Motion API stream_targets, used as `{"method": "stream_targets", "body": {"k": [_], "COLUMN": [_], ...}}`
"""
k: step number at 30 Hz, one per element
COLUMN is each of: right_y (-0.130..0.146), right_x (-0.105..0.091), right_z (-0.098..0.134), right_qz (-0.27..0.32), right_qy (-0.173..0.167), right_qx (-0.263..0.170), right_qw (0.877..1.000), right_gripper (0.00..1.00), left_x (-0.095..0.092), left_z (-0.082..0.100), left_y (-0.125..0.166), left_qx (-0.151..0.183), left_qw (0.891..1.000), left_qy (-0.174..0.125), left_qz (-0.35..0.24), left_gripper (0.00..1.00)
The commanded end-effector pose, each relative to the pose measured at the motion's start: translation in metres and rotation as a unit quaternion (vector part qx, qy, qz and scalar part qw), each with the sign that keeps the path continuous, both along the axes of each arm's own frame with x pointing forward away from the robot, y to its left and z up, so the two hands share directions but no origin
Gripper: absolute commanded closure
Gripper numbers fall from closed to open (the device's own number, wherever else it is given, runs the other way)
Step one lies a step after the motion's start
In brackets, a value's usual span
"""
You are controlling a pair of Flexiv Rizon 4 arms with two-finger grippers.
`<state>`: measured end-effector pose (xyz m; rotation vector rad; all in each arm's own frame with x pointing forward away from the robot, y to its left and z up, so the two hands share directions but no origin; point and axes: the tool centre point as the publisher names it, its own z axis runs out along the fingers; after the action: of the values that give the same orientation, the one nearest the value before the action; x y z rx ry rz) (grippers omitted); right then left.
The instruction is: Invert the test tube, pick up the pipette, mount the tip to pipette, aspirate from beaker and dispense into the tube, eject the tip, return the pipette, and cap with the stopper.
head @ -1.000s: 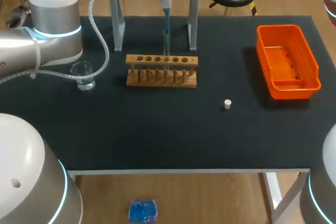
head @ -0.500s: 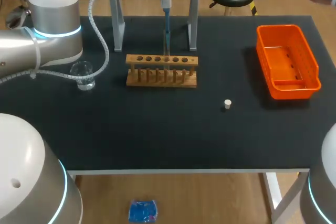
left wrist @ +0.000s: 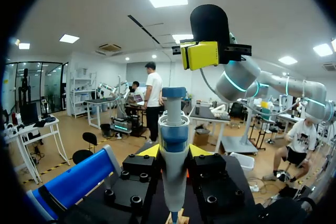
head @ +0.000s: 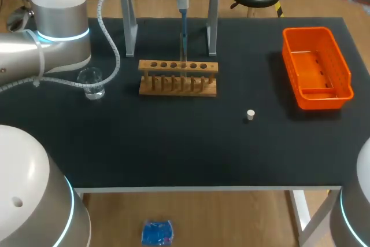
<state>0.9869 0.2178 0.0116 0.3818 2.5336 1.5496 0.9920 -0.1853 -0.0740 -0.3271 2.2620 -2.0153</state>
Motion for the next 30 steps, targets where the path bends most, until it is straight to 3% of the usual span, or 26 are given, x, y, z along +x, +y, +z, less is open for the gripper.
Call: {"method": "stream_targets", "body": {"k": [1, 30], "right_y": [0.002, 0.008], "right_x": [-0.001, -0.003], "right_z": [-0.003, -0.021], "right_qz": [-0.001, 0.004], "right_qy": [0.002, 0.015], "right_qx": [-0.003, -0.014], "right_qw": [1.000, 1.000], "right_gripper": [1.00, 1.00], "left_x": [0.000, 0.000], "left_z": [0.001, 0.001], "left_y": [0.000, 0.000], "left_qx": [0.001, 0.001], "left_qw": [1.000, 1.000], "left_qy": [0.000, 0.000], "left_qz": [0.000, 0.000], "left_gripper": [1.00, 1.00]}}
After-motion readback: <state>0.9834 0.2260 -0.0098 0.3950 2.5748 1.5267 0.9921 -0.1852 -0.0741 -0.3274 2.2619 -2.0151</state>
